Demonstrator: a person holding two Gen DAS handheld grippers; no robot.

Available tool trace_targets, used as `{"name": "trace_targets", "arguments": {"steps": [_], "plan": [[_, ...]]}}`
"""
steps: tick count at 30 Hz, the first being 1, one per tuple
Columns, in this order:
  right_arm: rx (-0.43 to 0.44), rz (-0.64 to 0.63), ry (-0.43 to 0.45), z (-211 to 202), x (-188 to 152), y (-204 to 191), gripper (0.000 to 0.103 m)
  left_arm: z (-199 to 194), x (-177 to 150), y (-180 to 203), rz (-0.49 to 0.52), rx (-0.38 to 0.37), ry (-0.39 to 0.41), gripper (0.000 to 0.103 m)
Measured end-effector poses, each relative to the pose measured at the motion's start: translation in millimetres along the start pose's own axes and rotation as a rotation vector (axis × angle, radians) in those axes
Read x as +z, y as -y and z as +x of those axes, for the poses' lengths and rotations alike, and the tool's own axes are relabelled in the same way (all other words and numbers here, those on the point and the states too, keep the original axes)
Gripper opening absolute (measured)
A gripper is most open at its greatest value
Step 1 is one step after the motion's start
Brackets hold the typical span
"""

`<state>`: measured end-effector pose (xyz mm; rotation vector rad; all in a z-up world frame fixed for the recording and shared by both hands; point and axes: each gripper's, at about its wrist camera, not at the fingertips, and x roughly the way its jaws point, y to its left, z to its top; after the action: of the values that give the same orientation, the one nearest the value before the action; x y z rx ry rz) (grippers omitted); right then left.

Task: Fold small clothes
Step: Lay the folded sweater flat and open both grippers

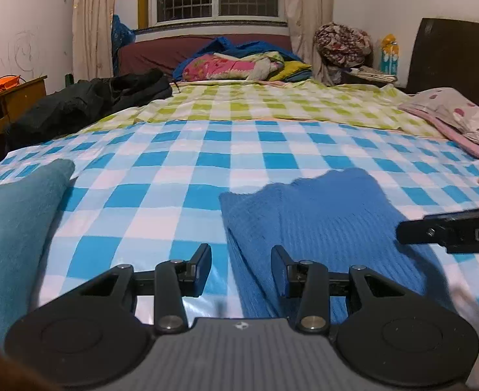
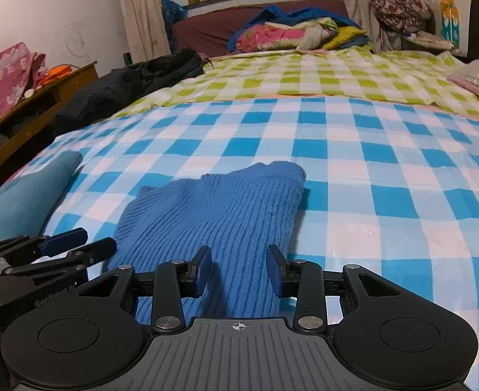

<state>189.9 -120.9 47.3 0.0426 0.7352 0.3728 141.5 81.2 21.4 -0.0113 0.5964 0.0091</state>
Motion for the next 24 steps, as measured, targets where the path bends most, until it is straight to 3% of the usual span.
{"name": "trace_targets", "arguments": {"steps": [6, 14, 24], "plan": [[-0.013, -0.036, -0.023, -7.8, -18.7, -8.9, 0.035, -1.3, -19.7, 11.6, 0.043, 0.015, -0.064, 0.046], [-0.004, -0.010, -0.007, -27.3, -26.8, -5.2, 0.036, -13.4, -22.6, 3.6, 0.007, 0.029, -0.071, 0.046], [-0.028, -0.013, -0.048, -33.8, -49.6, -7.0, 0.037, -30.3, -40.4, 6.8, -0.009, 0.003, -0.113, 0.046]]}}
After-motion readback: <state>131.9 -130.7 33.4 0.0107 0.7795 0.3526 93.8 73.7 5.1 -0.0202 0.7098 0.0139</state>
